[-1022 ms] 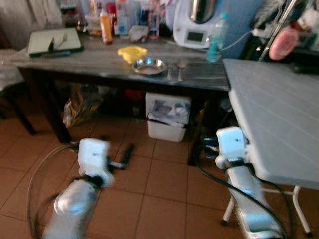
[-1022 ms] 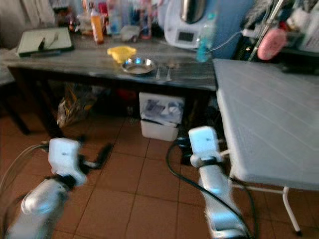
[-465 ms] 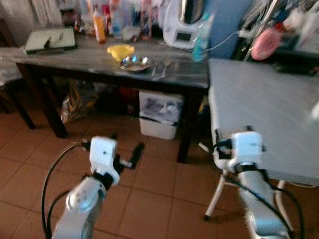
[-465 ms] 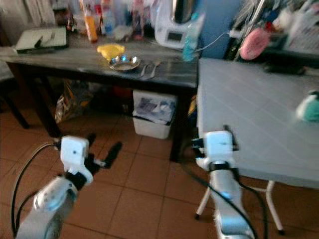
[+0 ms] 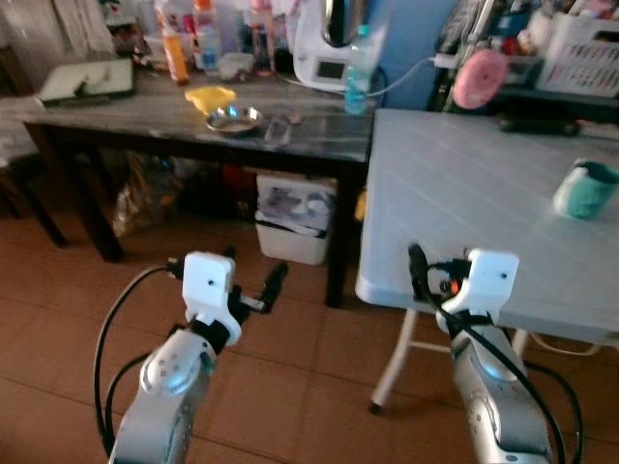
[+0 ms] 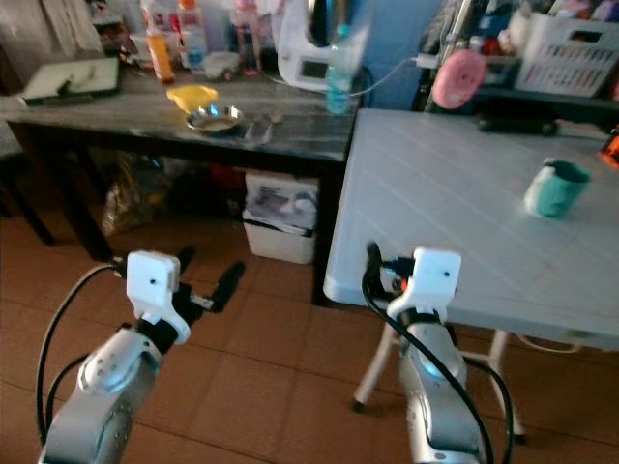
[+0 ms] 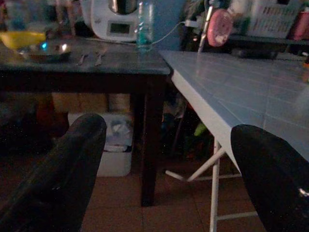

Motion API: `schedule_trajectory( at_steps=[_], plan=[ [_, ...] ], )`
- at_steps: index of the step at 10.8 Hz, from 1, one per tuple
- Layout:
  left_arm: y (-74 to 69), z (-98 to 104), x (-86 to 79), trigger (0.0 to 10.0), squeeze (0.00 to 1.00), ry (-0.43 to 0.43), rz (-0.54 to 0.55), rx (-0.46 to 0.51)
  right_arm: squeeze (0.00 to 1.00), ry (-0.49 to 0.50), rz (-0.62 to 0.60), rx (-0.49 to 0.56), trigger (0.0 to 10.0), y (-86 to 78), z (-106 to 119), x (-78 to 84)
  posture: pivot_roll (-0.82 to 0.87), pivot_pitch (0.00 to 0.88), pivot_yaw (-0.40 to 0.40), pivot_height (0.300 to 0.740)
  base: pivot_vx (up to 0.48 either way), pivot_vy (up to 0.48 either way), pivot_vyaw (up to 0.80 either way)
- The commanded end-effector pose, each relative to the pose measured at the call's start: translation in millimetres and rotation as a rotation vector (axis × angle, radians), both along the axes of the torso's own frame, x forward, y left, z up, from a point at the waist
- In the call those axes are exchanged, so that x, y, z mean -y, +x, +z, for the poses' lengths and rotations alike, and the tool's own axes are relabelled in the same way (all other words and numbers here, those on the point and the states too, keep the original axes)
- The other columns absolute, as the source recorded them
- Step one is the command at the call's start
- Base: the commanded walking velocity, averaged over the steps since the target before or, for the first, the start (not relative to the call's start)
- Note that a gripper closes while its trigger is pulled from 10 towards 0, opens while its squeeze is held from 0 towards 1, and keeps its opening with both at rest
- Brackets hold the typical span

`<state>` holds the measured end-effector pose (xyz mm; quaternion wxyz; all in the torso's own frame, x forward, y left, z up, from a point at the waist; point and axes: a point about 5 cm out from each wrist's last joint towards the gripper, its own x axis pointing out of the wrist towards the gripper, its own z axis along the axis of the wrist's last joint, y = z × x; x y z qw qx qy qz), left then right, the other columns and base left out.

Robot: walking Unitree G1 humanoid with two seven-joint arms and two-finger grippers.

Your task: Setting the table

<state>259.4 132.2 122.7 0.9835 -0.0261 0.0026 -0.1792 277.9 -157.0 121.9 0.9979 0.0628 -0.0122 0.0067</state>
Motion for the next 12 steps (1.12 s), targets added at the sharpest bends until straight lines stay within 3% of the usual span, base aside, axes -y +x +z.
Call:
schedule_trajectory(
  at_steps=[1, 4, 7, 9, 11, 12],
  plan=[
    [1.8, 1.1, -3.5, 10.0, 0.0, -0.002, 0.022, 0.006, 0.0, 0.005, 0.029, 0.015, 10.0, 1.4, 6.5, -5.1, 0.12, 0.004, -0.026, 0.74, 0.0, -0.326, 0.0],
    [3.2, 1.8, -6.3, 10.0, 0.0, -0.006, 0.064, 0.018, 0.0, -0.022, 0.016, -0.001, 10.0, 1.1, 6.7, -1.6, 0.12, 0.01, -0.03, 0.74, 0.0, -0.471, 0.0],
    [6.8, 4.6, -6.4, 10.0, 0.0, -0.001, 0.074, 0.036, 0.0, -0.126, -0.053, -0.018, 10.0, 4.6, 4.1, 5.4, 0.12, 0.016, -0.027, 0.74, 0.0, -0.48, 0.0],
    [11.4, 6.6, -7.6, 10.0, 0.0, 0.012, 0.105, 0.045, 0.0, -0.07, -0.08, -0.006, 10.0, 5.5, 1.7, 8.7, 0.12, 0.021, -0.029, 0.74, 0.0, 0.0, 0.0],
    [10.2, 3.4, -11.0, 10.0, 0.0, 0.011, 0.145, 0.043, 0.0, -0.134, -0.077, -0.012, 10.0, 1.4, -0.7, 6.5, 0.12, 0.025, -0.031, 0.74, 0.0, 0.0, 0.0],
    [9.4, 2.9, -13.8, 10.0, 0.0, 0.013, 0.182, 0.051, 0.0, -0.112, -0.065, -0.024, 10.0, 0.3, -3.8, 4.7, 0.12, 0.024, -0.03, 0.74, 0.0, 0.0, 0.0]
  ],
)
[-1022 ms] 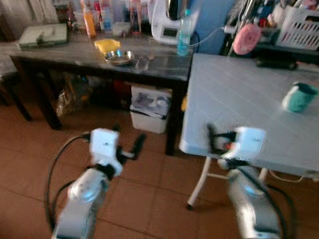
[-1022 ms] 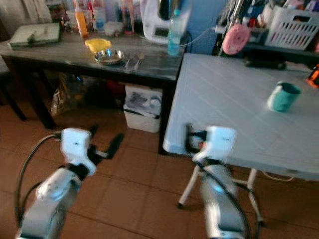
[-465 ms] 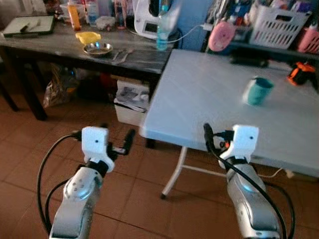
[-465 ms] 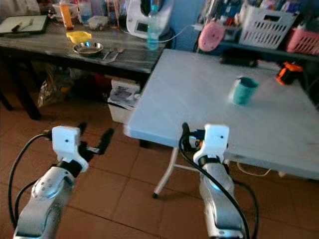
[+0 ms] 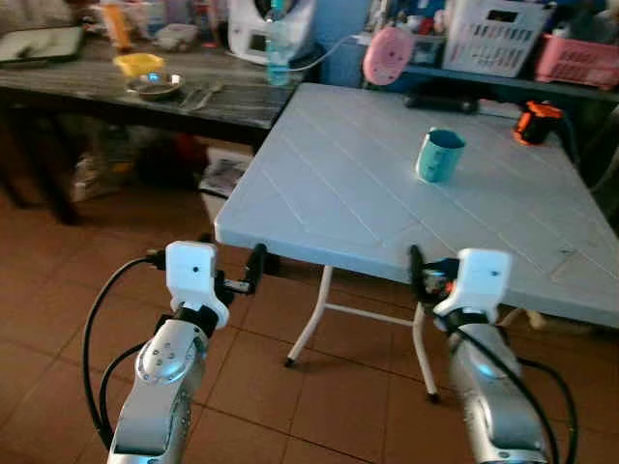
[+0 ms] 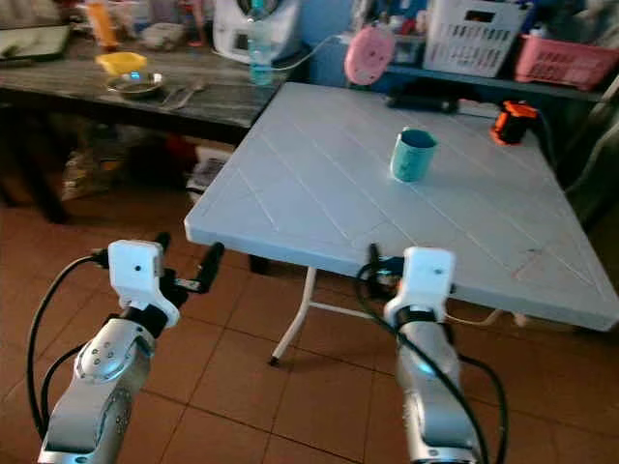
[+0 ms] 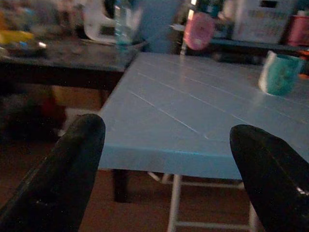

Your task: Setting the table

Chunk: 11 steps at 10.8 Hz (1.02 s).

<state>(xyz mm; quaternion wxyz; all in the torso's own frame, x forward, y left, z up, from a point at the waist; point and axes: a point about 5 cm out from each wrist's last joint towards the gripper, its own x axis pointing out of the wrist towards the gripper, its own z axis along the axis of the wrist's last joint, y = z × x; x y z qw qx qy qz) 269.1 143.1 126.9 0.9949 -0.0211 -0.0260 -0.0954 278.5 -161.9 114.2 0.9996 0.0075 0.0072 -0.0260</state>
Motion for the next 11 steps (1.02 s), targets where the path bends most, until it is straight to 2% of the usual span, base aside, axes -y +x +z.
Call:
schedule_trajectory(
  at_steps=[1, 3, 5, 6, 8, 11],
  plan=[
    [-0.1, -1.7, -8.3, 10.0, 0.0, 0.016, 0.058, 0.004, 0.0, -0.001, -0.004, 0.015, 10.0, -1.4, 2.0, -0.3, 0.12, 0.022, -0.03, 0.74, 0.0, 0.0, 0.0],
    [1.6, -2.1, -17.5, 10.0, 0.0, 0.022, 0.137, 0.01, 0.0, 0.003, 0.001, 0.007, 10.0, -3.8, -3.8, -3.2, 0.12, 0.019, -0.031, 0.74, 0.0, 0.0, 0.0],
    [-0.4, -4.9, -14.8, 10.0, 0.0, -0.01, 0.09, -0.001, 0.0, -0.008, -0.01, -0.002, 10.0, -3.8, -6.1, -1.6, 0.12, 0.014, -0.033, 0.74, 0.0, 0.0, 0.0],
    [-2.6, -3.5, -11.4, 10.0, 0.0, -0.034, 0.056, 0.01, 0.0, -0.023, -0.018, -0.008, 10.0, -3.9, -7.1, -1.4, 0.12, 0.014, -0.034, 0.74, 0.322, 0.0, 0.0],
    [-3.4, -3.7, -9.8, 10.0, 0.0, -0.041, 0.046, 0.01, 0.0, -0.018, -0.015, -0.001, 10.0, -4.4, -6.7, -2.5, 0.12, 0.017, -0.031, 0.74, 0.354, 0.0, -0.65],
    [-4.0, -3.8, -8.2, 10.0, 0.0, -0.048, 0.023, 0.007, 0.0, -0.016, -0.027, -0.005, 10.0, -5.3, -8.4, -2.1, 0.12, 0.023, -0.025, 0.74, 0.391, 0.0, 0.0]
  ],
)
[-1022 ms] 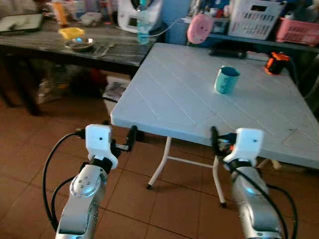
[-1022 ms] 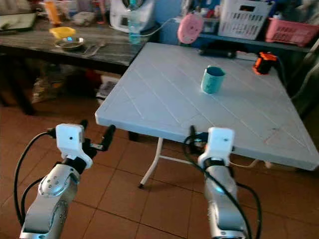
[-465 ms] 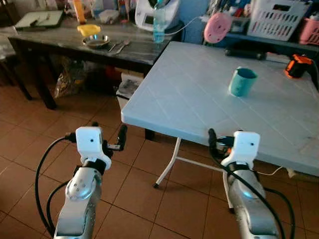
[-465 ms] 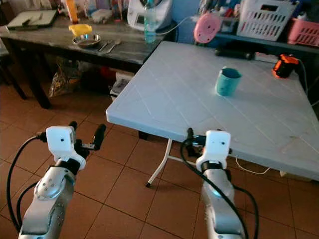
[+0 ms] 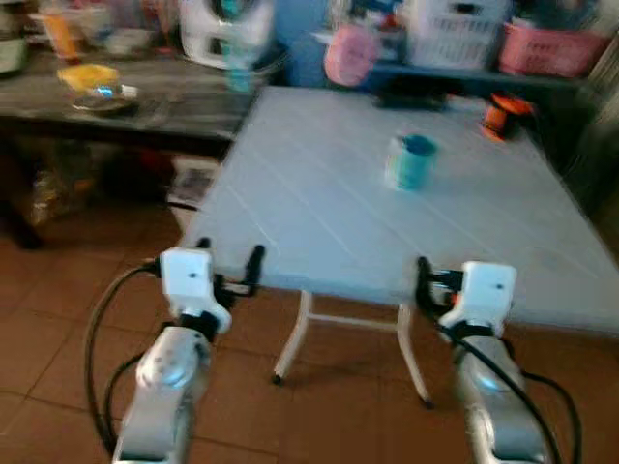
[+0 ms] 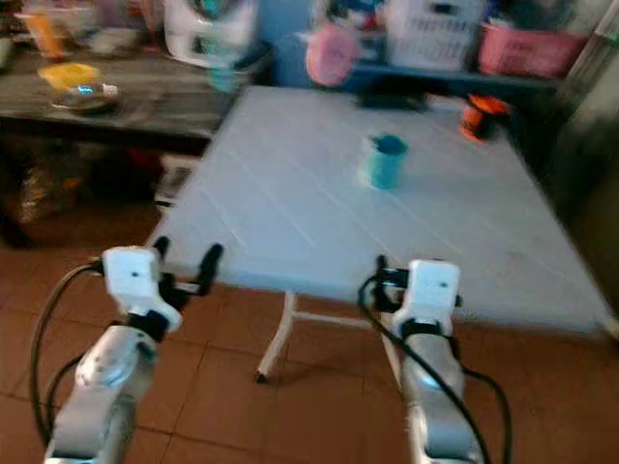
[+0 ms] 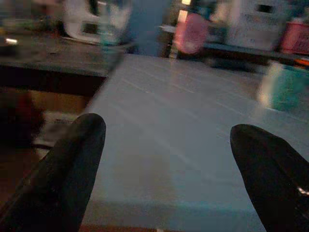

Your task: Setting the table

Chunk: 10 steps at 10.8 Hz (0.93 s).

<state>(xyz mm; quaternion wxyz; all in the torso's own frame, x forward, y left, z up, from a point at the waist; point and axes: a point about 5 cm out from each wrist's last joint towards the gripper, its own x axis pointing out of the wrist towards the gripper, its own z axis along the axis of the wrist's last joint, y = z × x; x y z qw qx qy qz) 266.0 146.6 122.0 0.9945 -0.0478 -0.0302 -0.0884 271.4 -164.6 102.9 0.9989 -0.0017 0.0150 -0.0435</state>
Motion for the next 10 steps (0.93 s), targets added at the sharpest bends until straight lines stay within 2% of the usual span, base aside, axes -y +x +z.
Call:
schedule_trajectory(
  at_steps=[1, 8, 10],
  plan=[
    [-1.1, 1.2, -4.5, 10.0, 0.0, 0.005, 0.006, 0.003, 0.0, 0.002, 0.007, 0.009, 10.0, 1.5, 1.9, -4.7, 0.12, 0.027, -0.022, 0.74, 0.398, 0.0, 0.0],
    [-6.3, -2.2, -0.4, 10.0, 0.0, 0.03, -0.048, -0.025, 0.0, -0.026, -0.015, 0.008, 10.0, 1.5, -1.5, -7.4, 0.13, 0.043, -0.012, 0.74, 0.35, 0.0, 0.0],
    [-11.0, -2.2, 1.2, 10.0, 0.0, 0.062, -0.093, -0.031, 0.0, -0.026, -0.016, 0.015, 10.0, 5.3, -0.1, -10.8, 0.15, 0.059, -0.006, 0.74, 0.0, 0.0, 0.0]
  ],
)
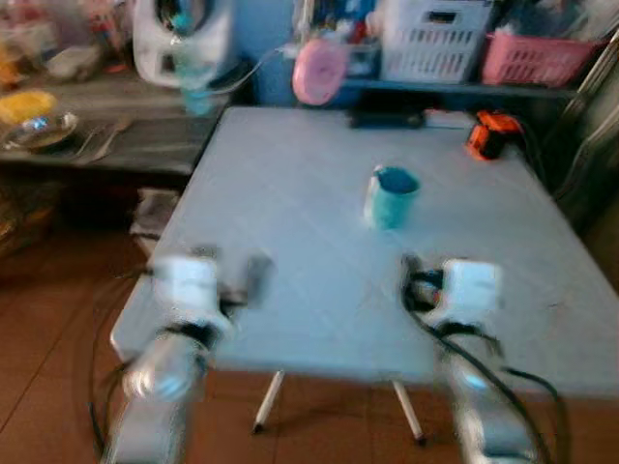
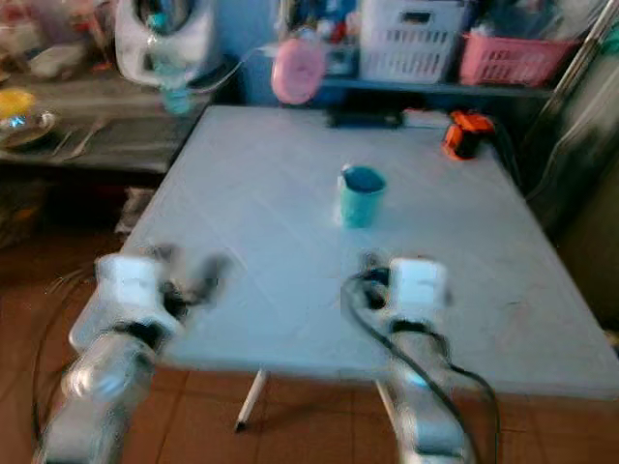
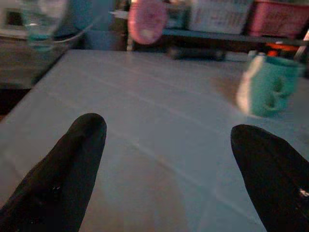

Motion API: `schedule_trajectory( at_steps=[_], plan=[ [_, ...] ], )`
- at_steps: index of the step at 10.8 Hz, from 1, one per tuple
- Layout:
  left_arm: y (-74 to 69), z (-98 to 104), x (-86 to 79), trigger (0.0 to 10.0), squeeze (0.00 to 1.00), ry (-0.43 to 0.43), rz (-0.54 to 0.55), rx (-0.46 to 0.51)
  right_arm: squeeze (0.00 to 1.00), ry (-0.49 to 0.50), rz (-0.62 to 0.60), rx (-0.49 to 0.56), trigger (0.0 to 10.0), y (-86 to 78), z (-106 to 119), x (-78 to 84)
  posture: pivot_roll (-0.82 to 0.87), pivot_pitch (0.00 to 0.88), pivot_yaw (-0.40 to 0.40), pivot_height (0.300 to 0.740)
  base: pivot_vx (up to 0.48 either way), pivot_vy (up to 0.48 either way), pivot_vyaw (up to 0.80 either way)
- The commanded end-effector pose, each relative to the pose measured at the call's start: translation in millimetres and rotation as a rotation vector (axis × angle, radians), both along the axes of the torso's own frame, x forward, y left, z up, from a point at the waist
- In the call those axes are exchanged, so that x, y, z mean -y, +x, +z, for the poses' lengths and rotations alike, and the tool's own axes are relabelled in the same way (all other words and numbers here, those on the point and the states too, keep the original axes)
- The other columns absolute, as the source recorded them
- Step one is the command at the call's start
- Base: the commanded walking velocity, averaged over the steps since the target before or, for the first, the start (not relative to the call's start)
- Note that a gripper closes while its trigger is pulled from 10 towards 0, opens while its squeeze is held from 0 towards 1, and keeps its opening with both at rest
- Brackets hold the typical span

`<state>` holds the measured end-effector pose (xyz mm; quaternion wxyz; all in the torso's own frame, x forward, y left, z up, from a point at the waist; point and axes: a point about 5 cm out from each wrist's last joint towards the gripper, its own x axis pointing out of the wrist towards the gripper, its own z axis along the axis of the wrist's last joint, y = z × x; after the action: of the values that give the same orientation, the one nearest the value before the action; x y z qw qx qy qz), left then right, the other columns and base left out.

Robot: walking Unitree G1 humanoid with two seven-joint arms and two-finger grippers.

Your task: Setting the table

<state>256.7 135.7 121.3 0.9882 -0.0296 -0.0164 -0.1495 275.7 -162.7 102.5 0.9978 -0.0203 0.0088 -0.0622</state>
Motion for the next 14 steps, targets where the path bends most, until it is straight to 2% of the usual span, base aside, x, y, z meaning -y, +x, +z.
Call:
schedule_trajectory(
  at_steps=[1, 3, 5, 8, 10, 12, 14],
  plan=[
    [-3.2, -2.6, -10.4, 10.0, 0.0, 0.024, 0.024, -0.017, 0.0, 0.012, 0.019, 0.006, 10.0, 2.6, 1.0, -9.3, 0.15, 0.062, -0.006, 0.74, 0.0, 0.0, 0.0],
    [-6.0, -3.5, -10.3, 10.0, 0.0, 0.043, 0.009, -0.02, 0.0, 0.017, 0.012, 0.012, 10.0, 7.5, 2.6, -10.5, 0.15, 0.069, -0.006, 0.74, 0.0, 0.0, 0.0],
    [-11.1, -2.5, -4.8, 10.0, 0.0, 0.056, -0.03, -0.018, 0.0, 0.048, 0.02, 0.021, 10.0, 18.1, 5.1, -22.0, 0.16, 0.078, -0.006, 0.74, 0.0, 0.0, 0.0],
    [-23.7, 1.1, -0.5, 10.0, 0.0, 0.021, -0.149, -0.033, 0.0, 0.048, 0.006, 0.021, 10.0, 30.6, 4.4, -32.6, 0.19, 0.09, 0.005, 0.74, 0.0, 0.0, 0.0],
    [-26.1, 2.2, 0.0, 10.0, 0.0, 0.037, -0.186, -0.044, 0.0, 0.076, -0.019, 0.025, 10.0, 52.0, 9.0, -40.6, 0.21, 0.103, 0.01, 0.74, 0.0, 0.0, 0.0],
    [-28.9, 2.1, -0.7, 10.0, 0.0, 0.041, -0.198, -0.054, 0.0, 0.078, -0.003, 0.047, 10.0, 74.3, 23.1, -49.8, 0.22, 0.112, 0.005, 0.74, 0.0, 0.0, 0.0],
    [-30.7, 2.4, -2.0, 10.0, 0.0, 0.04, -0.194, -0.061, 0.0, 0.073, -0.026, 0.056, 10.0, 87.2, 29.8, -52.0, 0.23, 0.115, -0.002, 0.74, 0.0, 0.0, 0.0]
  ],
)
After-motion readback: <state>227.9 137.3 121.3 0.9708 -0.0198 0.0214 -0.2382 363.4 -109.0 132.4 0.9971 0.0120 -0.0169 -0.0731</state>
